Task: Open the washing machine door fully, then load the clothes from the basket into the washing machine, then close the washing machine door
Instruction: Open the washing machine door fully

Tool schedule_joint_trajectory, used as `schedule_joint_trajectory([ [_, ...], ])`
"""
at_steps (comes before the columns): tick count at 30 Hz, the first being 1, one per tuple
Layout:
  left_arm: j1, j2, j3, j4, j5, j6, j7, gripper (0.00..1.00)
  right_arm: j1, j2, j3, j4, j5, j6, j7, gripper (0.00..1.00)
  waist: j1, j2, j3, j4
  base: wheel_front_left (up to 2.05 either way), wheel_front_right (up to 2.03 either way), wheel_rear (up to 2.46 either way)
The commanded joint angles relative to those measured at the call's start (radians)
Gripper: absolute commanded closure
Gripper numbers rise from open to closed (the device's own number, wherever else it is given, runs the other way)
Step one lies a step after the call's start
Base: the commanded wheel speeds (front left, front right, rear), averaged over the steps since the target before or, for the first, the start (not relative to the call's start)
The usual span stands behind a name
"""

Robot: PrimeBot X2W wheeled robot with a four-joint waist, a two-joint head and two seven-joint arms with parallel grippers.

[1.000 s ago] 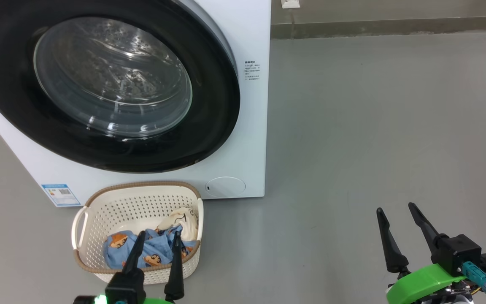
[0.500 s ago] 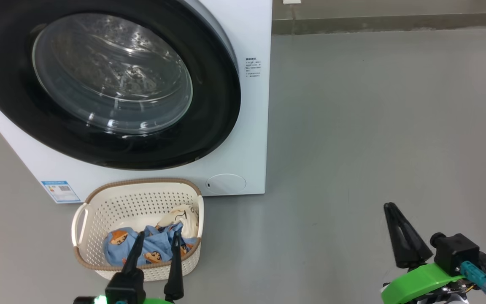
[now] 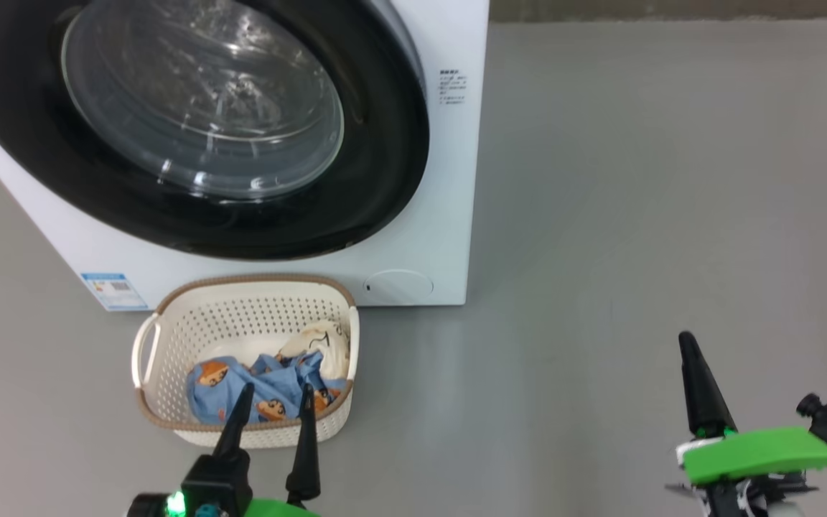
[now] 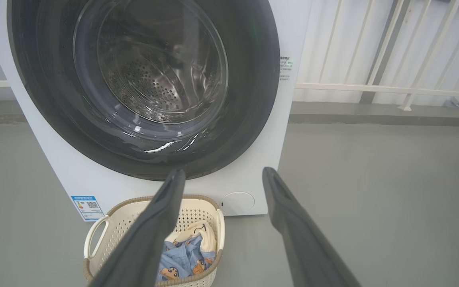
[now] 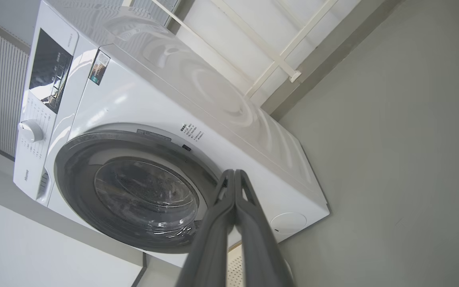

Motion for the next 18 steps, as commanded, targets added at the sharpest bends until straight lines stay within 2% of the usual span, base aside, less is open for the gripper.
schedule_joint_trajectory([
  [1, -0.044, 0.004, 0.026, -0.031, -0.013, 0.006, -0.006, 0.00, -0.050, -0.007, 0.026, -0.022, 0.025, 0.009, 0.004, 1.00, 0.0000, 0.0000, 0.018, 0.013, 0.00, 0.00, 0.00],
  [8, -0.080, 0.004, 0.009, -0.047, -0.025, 0.010, -0.006, 0.00, -0.174, -0.007, -0.029, -0.020, 0.361, 0.009, 0.111, 1.00, 0.0000, 0.0000, 0.089, 0.049, 0.00, 0.00, 0.00],
  [18, -0.151, 0.004, -0.020, -0.095, -0.065, 0.024, -0.006, 0.00, -0.422, -0.052, -0.116, 0.016, 0.438, 0.009, 0.333, 1.00, 0.0000, 0.0000, 0.211, 0.100, 0.00, 0.00, 0.00],
])
